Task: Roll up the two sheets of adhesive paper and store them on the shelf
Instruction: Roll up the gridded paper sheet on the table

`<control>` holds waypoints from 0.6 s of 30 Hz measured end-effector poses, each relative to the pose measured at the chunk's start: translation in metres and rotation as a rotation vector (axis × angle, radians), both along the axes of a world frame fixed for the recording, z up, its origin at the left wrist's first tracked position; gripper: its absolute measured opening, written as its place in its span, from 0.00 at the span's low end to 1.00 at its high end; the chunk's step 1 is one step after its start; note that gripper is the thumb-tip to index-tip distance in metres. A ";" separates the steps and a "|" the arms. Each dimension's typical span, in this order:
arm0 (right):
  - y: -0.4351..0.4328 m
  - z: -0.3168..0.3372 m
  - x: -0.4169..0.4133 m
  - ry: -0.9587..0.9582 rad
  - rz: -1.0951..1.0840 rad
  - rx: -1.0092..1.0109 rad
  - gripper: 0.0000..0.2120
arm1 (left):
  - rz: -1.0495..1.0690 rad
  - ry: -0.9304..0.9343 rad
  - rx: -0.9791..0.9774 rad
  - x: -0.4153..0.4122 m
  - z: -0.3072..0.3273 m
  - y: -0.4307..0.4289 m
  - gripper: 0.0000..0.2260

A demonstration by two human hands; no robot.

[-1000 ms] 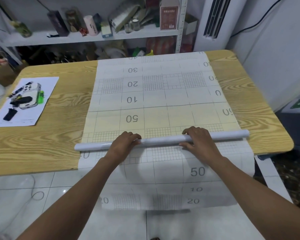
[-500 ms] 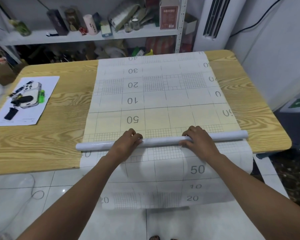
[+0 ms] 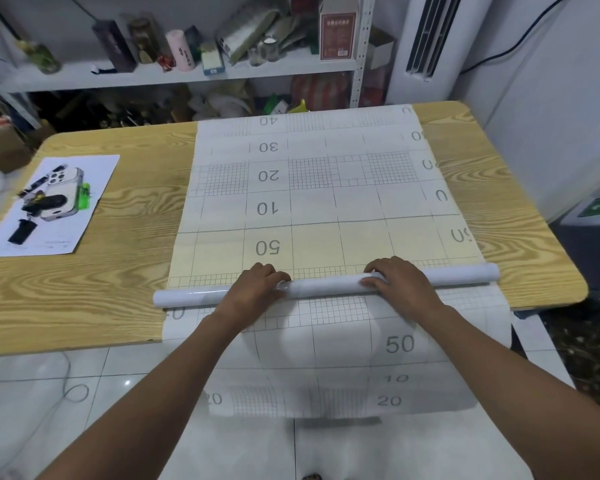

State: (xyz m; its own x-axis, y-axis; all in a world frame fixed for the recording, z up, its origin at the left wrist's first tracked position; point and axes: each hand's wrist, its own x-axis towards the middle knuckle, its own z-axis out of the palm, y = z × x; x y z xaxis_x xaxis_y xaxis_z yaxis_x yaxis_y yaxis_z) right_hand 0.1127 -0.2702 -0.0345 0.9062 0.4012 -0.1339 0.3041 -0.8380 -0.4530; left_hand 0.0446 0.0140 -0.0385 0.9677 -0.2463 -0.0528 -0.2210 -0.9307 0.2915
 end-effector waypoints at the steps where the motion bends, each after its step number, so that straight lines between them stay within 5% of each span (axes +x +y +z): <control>1: 0.000 0.000 -0.001 0.001 -0.015 0.012 0.14 | -0.013 -0.025 0.014 0.001 -0.001 0.002 0.12; 10: 0.000 -0.009 -0.006 -0.212 0.100 -0.043 0.15 | 0.051 0.046 0.047 0.007 0.002 -0.001 0.12; 18: -0.003 -0.007 -0.004 -0.200 0.136 -0.086 0.20 | 0.150 0.089 -0.018 0.003 0.005 -0.005 0.12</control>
State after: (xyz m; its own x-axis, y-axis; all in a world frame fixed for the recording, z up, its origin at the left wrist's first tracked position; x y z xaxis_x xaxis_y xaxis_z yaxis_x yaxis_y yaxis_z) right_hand 0.1085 -0.2736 -0.0415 0.8566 0.5160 0.0039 0.4930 -0.8161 -0.3015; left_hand 0.0478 0.0094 -0.0337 0.9854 -0.1007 -0.1369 -0.0521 -0.9456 0.3211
